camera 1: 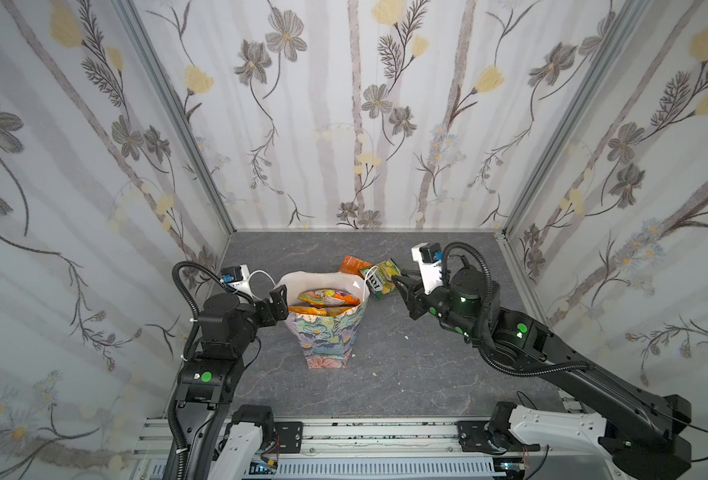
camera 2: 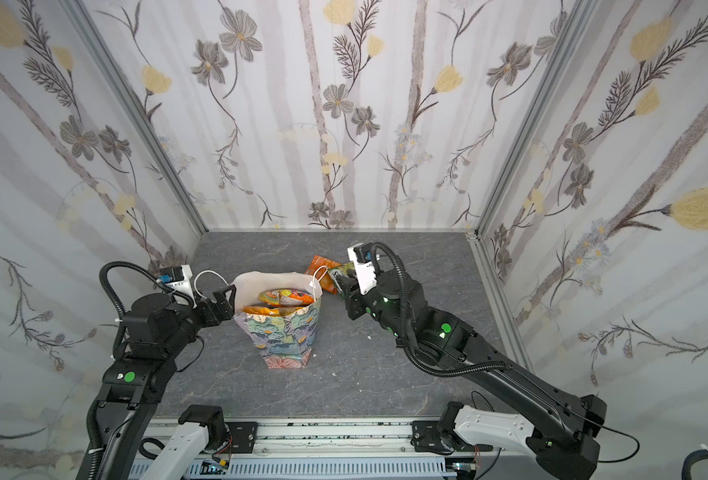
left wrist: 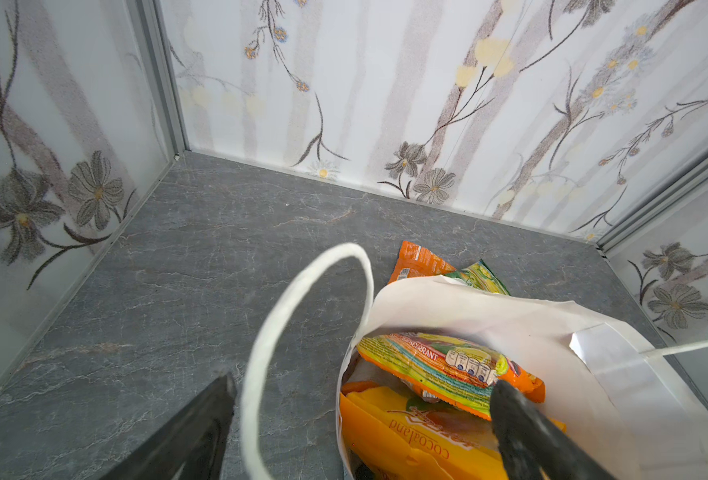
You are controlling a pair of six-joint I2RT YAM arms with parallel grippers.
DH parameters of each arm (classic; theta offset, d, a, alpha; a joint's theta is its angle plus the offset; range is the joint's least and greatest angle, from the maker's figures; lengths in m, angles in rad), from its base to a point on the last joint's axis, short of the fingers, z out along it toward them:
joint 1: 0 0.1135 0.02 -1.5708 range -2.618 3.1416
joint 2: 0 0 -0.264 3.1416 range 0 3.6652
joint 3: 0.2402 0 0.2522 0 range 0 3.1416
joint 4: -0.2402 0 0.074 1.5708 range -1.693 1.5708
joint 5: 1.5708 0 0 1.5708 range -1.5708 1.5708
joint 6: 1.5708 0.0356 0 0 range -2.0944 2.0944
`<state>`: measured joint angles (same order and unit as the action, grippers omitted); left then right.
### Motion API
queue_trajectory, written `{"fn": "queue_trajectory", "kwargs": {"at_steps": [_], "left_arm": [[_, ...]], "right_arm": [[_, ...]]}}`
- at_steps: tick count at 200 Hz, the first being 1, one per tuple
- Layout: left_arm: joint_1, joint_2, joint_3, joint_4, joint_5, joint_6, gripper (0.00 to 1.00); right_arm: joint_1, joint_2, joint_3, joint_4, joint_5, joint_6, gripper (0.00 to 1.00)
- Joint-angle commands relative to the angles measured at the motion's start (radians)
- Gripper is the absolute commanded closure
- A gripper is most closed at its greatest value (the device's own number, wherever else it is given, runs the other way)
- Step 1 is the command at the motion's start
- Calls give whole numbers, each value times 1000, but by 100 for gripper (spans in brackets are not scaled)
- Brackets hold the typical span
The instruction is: Place the snacks into the paper bag
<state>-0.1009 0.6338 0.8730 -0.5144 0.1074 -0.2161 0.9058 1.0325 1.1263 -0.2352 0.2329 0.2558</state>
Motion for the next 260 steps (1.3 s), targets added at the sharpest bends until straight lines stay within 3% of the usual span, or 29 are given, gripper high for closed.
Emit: {"fn": "queue_trajectory", "kwargs": {"at_steps": [1, 67, 97, 110, 121, 136, 162, 191, 220, 244, 260], "left_arm": [[2, 7, 0, 0, 21, 16, 4], [3, -8, -99, 83, 20, 0, 4], [4, -23, -121, 100, 32, -6, 4], [4, -33, -126, 103, 29, -8, 4], [4, -41, -129, 105, 18, -9, 3], [4, -48, -131, 103, 6, -12, 2], [4, -35, -131, 105, 9, -12, 2], [3, -29, -131, 102, 2, -9, 3], [4, -51, -133, 103, 4, -5, 3], [3, -75, -134, 102, -18, -9, 2], [3, -66, -135, 100, -25, -9, 1]], "right_arm": [[-74, -27, -69, 54, -54, 97, 67], [-204, 47, -201, 32, -71, 119, 63], [-317, 161, -248, 136, -284, 132, 54], [-331, 242, -226, 149, -314, 120, 52], [-332, 304, -186, 132, -305, 99, 50], [-332, 377, -131, 112, -271, 70, 36], [-329, 483, -53, 110, -194, 26, 31], [-329, 631, 80, 50, -141, -38, 16], [-328, 729, 185, 42, -124, -83, 8], [-325, 832, 348, -60, -23, -38, 4], [-328, 894, 392, -26, 30, 4, 2]]}}
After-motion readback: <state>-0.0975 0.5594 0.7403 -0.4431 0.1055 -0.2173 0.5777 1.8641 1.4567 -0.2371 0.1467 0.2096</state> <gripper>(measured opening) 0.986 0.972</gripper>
